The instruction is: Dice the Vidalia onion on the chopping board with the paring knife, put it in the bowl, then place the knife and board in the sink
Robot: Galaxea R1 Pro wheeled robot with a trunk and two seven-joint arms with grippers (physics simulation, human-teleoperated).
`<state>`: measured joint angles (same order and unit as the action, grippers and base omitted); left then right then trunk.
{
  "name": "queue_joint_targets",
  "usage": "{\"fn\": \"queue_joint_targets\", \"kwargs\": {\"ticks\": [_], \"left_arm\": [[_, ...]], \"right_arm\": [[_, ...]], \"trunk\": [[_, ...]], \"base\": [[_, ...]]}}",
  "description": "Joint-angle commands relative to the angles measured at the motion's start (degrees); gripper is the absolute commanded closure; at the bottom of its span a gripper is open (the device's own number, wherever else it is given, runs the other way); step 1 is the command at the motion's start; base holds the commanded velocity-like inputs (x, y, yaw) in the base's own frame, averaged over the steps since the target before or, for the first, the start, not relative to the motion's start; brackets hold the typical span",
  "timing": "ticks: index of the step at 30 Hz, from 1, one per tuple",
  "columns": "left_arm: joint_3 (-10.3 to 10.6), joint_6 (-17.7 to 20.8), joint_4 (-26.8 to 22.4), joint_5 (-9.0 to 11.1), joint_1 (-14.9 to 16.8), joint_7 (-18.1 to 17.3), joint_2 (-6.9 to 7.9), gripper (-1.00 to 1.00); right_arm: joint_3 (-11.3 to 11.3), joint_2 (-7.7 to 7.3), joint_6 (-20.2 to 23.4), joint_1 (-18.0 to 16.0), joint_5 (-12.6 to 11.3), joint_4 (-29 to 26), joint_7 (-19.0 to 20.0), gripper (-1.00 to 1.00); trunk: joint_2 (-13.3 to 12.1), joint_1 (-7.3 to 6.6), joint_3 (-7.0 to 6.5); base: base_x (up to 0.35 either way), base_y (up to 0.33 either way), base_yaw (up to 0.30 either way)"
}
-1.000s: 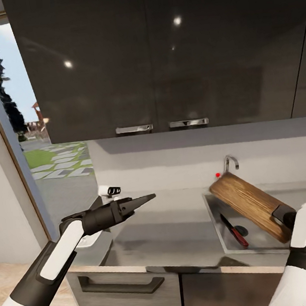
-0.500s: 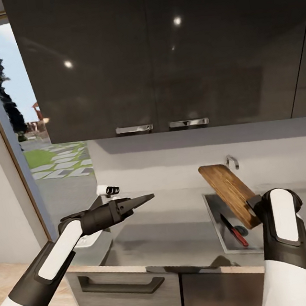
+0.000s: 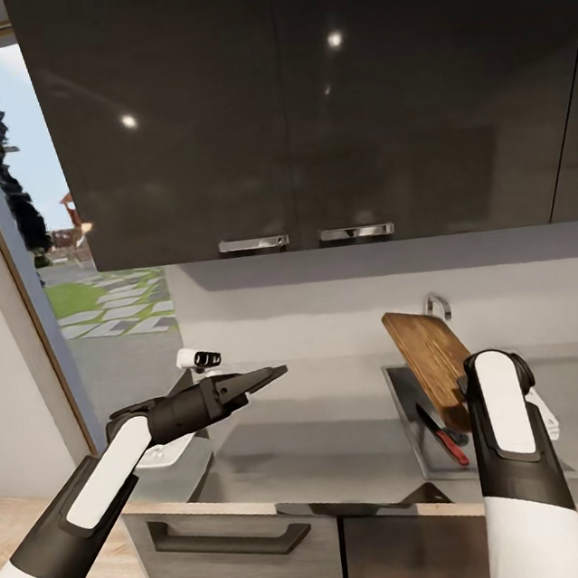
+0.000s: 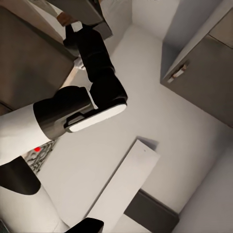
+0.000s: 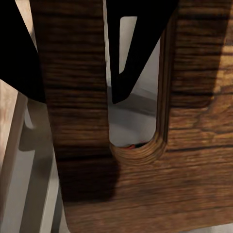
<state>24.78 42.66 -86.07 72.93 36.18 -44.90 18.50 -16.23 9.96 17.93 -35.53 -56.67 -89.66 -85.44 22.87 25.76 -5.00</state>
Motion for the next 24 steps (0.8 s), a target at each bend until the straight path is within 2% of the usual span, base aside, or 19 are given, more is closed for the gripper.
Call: {"fn": "queue_joint_targets", "kwargs": {"ticks": [1,7,14,18,24], "left_arm": [[0.09,0.32,0.02,0.51,0.04,0.00,0.05,-1.00],[0.09,0.32,0.02,2.17,0.04,-0.02,0.11,-1.00],[0.09,0.32,0.02,2.30,0.04,-0.06,0.13,-1.00],[0.09,0.38,0.00,2.31,0.03,-0.16,0.15,-1.00],[0.09,0.41,-0.06,2.38,0.04,-0.25,0.53,-1.00]], "right_arm": [[-0.08,0.04,0.61,0.08,-0.26,-0.03,-0.24,1.00],[-0.09,0.04,0.67,0.53,-0.17,0.15,-0.34,1.00],[-0.25,0.04,0.25,2.14,0.10,0.45,-0.46,1.00],[-0.37,0.04,-0.02,3.20,1.96,0.45,-0.43,1.00],[-0.77,0.04,-0.19,3.50,2.52,0.45,-0.45,1.00]], "trunk": [[0.05,0.02,0.03],[0.05,0.02,0.03],[0.05,0.02,0.03],[0.05,0.02,0.03],[0.05,0.02,0.03]], "base": [[0.000,0.000,0.000],[0.000,0.000,0.000],[0.000,0.000,0.000],[0.000,0.000,0.000],[0.000,0.000,0.000]]}}
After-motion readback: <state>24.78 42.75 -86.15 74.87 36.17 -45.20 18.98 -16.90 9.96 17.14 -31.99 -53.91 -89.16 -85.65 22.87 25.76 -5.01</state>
